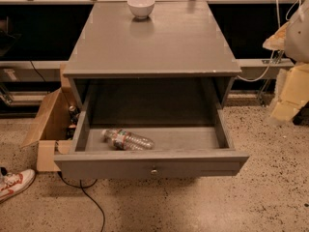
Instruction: Pick water bottle from top drawer and place on counter
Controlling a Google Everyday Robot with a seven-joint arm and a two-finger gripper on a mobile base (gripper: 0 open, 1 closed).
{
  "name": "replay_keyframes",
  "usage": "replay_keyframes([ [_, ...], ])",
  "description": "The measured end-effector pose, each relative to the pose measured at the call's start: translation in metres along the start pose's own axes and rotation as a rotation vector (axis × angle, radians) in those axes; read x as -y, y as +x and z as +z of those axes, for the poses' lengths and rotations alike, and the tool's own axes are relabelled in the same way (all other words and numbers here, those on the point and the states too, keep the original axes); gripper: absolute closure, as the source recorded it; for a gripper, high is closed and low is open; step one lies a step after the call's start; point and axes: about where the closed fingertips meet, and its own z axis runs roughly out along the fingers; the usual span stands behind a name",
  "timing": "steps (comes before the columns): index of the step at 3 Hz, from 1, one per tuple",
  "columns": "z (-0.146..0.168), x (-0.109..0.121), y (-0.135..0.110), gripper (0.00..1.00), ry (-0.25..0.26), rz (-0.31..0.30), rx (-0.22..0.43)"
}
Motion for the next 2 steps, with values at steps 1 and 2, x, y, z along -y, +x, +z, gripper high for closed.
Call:
replay_keyframes([
  [1,0.0,0.0,0.0,0.0,0.0,0.0,0.001],
  [2,0.018,0.003,-0.012,0.0,-0.029,0.057,0.073],
])
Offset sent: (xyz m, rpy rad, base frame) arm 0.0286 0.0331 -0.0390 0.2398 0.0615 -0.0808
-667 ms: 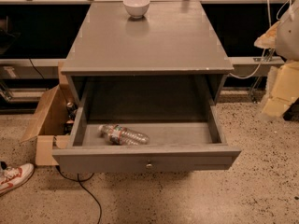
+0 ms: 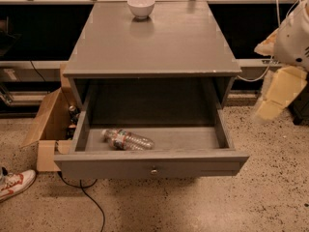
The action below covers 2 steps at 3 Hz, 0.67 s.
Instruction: Pick water bottle from top drawer and place on counter
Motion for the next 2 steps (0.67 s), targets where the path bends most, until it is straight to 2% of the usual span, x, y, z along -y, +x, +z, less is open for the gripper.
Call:
replay_keyframes([
  [1,0.048,0.004,-0.026,0.0,-0.067,0.09,0.131],
  [2,0.087,0.015,-0.059,0.0,-0.093,0.155,0.293],
])
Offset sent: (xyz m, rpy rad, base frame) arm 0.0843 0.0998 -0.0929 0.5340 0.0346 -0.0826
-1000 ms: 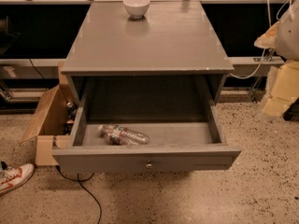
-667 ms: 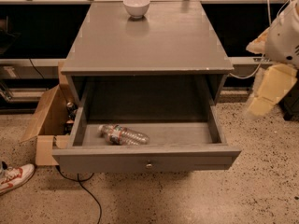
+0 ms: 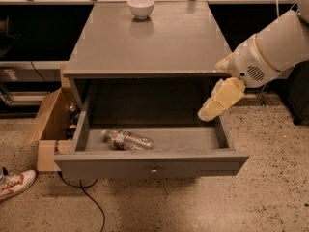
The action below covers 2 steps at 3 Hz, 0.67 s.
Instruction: Pick water bottle from top drawer and place on counter
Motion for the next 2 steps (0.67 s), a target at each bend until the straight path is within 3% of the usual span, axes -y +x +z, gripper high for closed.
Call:
replay_keyframes([
  [1,0.0,-0.001,0.0,0.0,-0.001,-0.001,-0.003],
  [2,0.029,0.006,-0.003,0.0,0.018,0.035,-0.026],
])
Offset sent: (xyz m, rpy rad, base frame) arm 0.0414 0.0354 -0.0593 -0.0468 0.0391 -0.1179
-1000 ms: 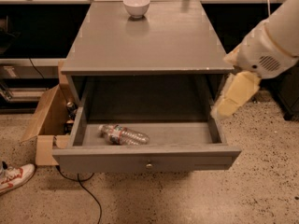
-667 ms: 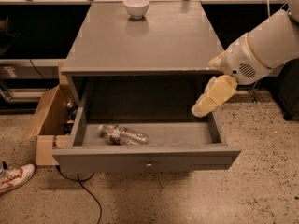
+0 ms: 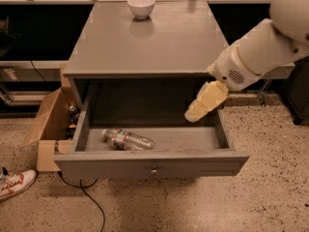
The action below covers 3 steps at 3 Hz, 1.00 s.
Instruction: Pick water bottle from top drawer and place on counter
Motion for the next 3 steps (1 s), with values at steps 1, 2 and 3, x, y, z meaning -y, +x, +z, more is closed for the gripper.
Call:
replay_keyframes([
  [1,0.047,0.007,-0.009,0.0,0.026,0.077,0.0],
  [2,0.087,0.007,-0.022,0.0,0.036,0.143,0.051],
  [3,0.138,-0.005,-0.042,0.0,0.014,0.182,0.125],
])
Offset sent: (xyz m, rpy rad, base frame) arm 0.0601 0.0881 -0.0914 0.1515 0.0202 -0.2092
